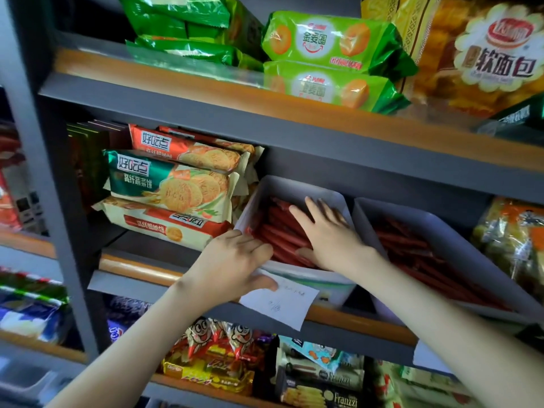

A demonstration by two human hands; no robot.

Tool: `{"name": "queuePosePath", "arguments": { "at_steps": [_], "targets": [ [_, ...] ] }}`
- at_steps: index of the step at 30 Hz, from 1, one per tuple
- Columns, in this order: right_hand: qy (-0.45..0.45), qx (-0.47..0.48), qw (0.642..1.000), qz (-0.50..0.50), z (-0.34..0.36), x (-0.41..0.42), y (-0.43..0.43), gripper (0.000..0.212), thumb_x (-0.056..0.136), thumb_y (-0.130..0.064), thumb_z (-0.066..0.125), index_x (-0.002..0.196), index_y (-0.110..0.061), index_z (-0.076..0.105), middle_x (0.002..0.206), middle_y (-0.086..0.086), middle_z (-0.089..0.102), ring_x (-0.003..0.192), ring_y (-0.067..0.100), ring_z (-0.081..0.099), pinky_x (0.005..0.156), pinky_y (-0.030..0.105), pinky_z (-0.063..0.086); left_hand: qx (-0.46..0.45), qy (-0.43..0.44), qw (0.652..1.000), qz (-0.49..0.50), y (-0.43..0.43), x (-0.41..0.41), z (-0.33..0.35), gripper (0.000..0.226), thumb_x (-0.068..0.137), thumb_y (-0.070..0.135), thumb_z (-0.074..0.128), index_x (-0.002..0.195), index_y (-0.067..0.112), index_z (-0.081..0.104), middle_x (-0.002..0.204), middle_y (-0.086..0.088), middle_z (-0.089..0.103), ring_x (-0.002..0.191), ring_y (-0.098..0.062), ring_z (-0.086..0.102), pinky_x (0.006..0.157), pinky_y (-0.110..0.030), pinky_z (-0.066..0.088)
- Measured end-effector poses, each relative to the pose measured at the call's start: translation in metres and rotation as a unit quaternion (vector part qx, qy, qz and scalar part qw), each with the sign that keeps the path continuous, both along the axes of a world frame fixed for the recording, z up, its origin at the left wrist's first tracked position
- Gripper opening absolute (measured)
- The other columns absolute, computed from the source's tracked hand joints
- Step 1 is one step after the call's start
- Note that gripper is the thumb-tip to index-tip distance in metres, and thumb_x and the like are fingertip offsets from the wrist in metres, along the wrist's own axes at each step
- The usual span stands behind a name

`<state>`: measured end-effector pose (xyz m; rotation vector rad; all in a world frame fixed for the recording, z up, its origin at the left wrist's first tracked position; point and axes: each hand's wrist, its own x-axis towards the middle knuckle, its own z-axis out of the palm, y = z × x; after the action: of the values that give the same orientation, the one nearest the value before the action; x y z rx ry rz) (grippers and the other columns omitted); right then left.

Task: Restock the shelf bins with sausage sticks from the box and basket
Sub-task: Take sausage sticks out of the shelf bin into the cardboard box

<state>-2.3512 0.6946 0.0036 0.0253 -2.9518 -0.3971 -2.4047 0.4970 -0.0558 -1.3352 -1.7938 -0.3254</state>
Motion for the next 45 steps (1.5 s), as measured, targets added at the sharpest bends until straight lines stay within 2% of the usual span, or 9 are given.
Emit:
{"name": "queuePosePath", "arguments": {
  "at_steps": [9,12,15,18,27,32,37,40,45],
  "targets": [
    [-0.102,-0.028,0.993,-0.059,-0.004,0.000,0.012,0.099,0.084,-0.050,0.062,0.150,-0.030,-0.010,0.157,0.017,-0.009,0.144,0.036,-0.001,0.116,0.050,0.011,0.019,0.013,1.000,-0.019,-0.001,0.002,-0.002,0.048,0.077,0.061,0.056,0.065,0.014,0.051,0.060,0.002,0.055,0.055,-0.019,0.055,0.059,-0.026,0.029],
    [-0.184,-0.055,0.980,-0.058,-0.004,-0.009,0.019,0.094,0.089,-0.040,0.060,0.149,-0.031,-0.012,0.157,0.017,-0.004,0.144,0.033,0.010,0.114,0.043,0.023,0.025,0.014,0.999,-0.025,0.000,0.002,-0.002,0.048,0.078,0.061,0.056,0.065,0.015,0.050,0.058,0.003,0.052,0.054,-0.019,0.052,0.058,-0.025,0.027],
    [-0.253,-0.060,0.964,-0.055,0.000,-0.020,0.020,0.103,0.082,-0.052,0.064,0.148,-0.033,-0.012,0.156,0.015,0.014,0.138,0.030,0.030,0.109,0.039,0.032,0.025,0.016,0.999,-0.024,0.000,0.001,-0.001,0.047,0.077,0.061,0.056,0.066,0.016,0.048,0.057,0.003,0.049,0.053,-0.018,0.051,0.058,-0.025,0.027],
    [-0.290,-0.048,0.954,-0.065,-0.001,-0.026,0.019,0.106,0.083,-0.053,0.062,0.146,-0.032,-0.020,0.155,0.017,0.019,0.137,0.030,0.034,0.107,0.035,0.032,0.026,0.019,0.999,-0.018,0.001,0.002,-0.001,0.046,0.077,0.060,0.057,0.066,0.016,0.047,0.055,0.004,0.048,0.052,-0.017,0.049,0.057,-0.024,0.027],
    [-0.268,-0.027,0.963,-0.029,-0.007,-0.031,0.013,0.104,0.080,-0.044,0.065,0.146,-0.041,-0.016,0.157,0.011,0.012,0.140,0.033,0.025,0.110,0.045,0.029,0.034,-0.012,0.999,-0.004,0.002,0.004,-0.002,0.047,0.079,0.058,0.063,0.065,0.014,0.054,0.057,0.003,0.051,0.053,-0.019,0.048,0.054,-0.027,0.032],
    [-0.279,0.019,0.959,-0.034,-0.009,-0.037,0.001,0.094,0.088,-0.040,0.057,0.147,-0.036,-0.016,0.158,0.012,-0.002,0.141,0.039,0.017,0.110,0.050,0.029,0.051,-0.040,0.998,-0.017,0.003,0.005,0.000,0.050,0.093,0.051,0.041,0.063,0.013,0.053,0.055,0.002,0.050,0.051,-0.019,0.047,0.052,-0.027,0.032],
    [-0.238,0.018,0.971,-0.025,-0.011,-0.044,-0.003,0.095,0.083,-0.046,0.062,0.149,-0.032,-0.006,0.151,0.016,0.014,0.133,0.043,0.030,0.103,0.052,0.036,0.098,-0.144,0.984,-0.046,0.000,0.002,0.009,0.055,0.100,0.046,0.027,0.066,0.012,0.052,0.058,0.003,0.049,0.053,-0.016,0.046,0.053,-0.028,0.034],
    [-0.173,0.012,0.984,-0.032,-0.009,-0.045,0.000,0.098,0.073,-0.030,0.075,0.146,-0.025,0.010,0.139,0.018,0.033,0.121,0.040,0.045,0.092,0.045,0.046,0.096,-0.154,0.983,-0.037,0.000,0.002,0.011,0.054,0.101,0.044,0.024,0.066,0.013,0.051,0.056,0.003,0.047,0.051,-0.015,0.044,0.052,-0.027,0.031],
    [-0.118,-0.031,0.991,-0.053,-0.006,-0.047,0.005,0.064,0.072,-0.019,0.072,0.126,-0.014,0.038,0.113,0.013,0.058,0.096,0.033,0.061,0.062,0.034,0.046,0.074,-0.143,0.987,-0.026,-0.002,0.002,0.006,0.047,0.101,0.039,0.028,0.068,0.014,0.051,0.058,0.002,0.046,0.055,-0.015,0.042,0.056,-0.025,0.029]
  ]
}}
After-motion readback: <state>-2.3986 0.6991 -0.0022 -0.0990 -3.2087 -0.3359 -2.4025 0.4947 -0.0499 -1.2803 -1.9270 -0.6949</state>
